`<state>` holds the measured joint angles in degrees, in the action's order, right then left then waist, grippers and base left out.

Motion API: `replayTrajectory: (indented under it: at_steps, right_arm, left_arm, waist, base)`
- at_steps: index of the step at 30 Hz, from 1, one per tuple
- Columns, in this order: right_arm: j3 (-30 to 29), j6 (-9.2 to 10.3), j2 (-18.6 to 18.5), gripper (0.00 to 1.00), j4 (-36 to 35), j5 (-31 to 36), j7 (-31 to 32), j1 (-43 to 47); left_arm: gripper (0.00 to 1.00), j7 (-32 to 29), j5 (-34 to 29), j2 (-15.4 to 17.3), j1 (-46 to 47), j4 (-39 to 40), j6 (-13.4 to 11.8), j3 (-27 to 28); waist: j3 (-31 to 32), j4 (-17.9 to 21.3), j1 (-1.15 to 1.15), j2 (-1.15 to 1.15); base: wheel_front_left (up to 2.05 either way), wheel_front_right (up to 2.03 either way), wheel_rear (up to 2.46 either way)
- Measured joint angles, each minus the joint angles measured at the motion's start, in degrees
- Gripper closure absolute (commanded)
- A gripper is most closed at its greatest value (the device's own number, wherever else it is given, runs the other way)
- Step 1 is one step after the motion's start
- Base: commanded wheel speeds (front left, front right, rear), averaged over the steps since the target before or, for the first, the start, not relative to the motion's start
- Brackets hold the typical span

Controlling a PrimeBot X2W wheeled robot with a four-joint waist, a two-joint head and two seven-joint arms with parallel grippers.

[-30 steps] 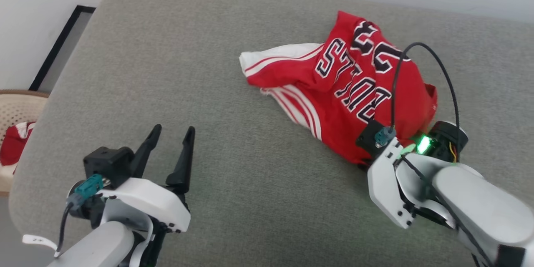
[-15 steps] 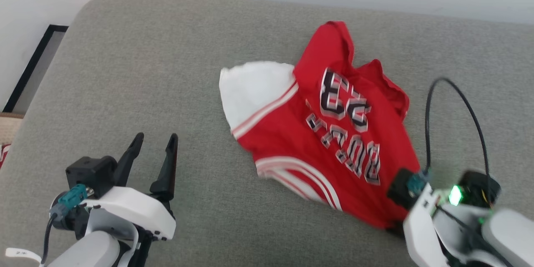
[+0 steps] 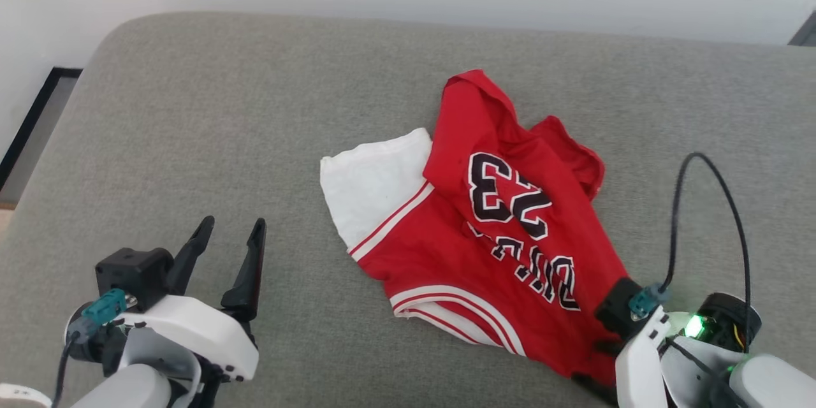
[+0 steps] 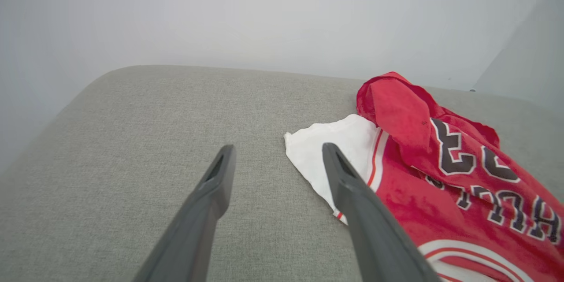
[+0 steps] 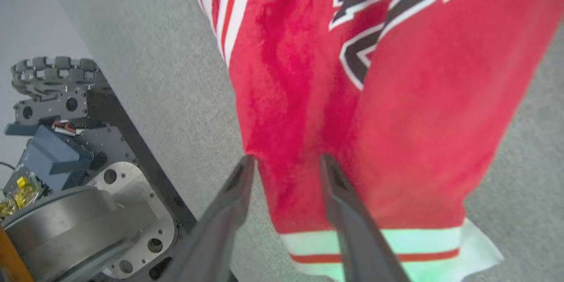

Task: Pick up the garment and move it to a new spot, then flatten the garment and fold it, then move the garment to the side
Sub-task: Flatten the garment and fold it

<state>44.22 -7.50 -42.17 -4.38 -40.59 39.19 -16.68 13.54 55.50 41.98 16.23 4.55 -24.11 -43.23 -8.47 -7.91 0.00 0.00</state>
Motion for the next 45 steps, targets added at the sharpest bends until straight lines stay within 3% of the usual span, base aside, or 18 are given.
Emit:
replayTrajectory:
  at_steps: [9, 19, 30, 36, 45]
  right_arm:
    - [-9.32, 0.00, 4.02, 0.00, -1.56, 3.39, -5.99, 3.26]
    - [-23.38, 0.00, 13.17, 0.00, -3.05, 13.41, -18.18, 7.04]
    - [-36.96, 0.00, 24.53, 0.00, -1.89, 25.73, -30.86, 7.54]
    - [-39.57, 0.00, 28.25, 0.00, -1.03, 28.43, -33.42, 7.17]
    - [-45.50, 0.00, 33.32, 0.00, 0.07, 30.28, -39.44, 6.77]
  left_arm:
    - [0.00, -5.78, 0.86, 3.81, 2.80, 1.15, 3.08, -0.43]
    - [0.00, -20.52, 3.30, 6.38, 13.27, -3.15, 9.71, -2.50]
    - [0.00, -37.94, 4.47, 1.93, 26.59, -21.64, 17.11, -7.47]
    - [0.00, -46.11, 4.01, -0.53, 31.70, -33.25, 17.89, -10.15]
    - [0.00, -50.46, 4.08, -3.90, 36.18, -45.90, 19.15, -11.17]
  waist:
    - [1.73, 3.33, 0.00, 0.00]
    - [2.31, 8.97, 0.00, 0.00]
    - [-0.28, 14.88, 0.00, 0.00]
    - [-2.75, 17.36, 0.00, 0.00]
    - [-6.46, 20.03, 0.00, 0.00]
  base:
    - [0.00, 0.00, 0.00]
    - [0.00, 0.00, 0.00]
    - [0.00, 0.00, 0.00]
    - [0.00, 0.00, 0.00]
    - [0.00, 0.00, 0.00]
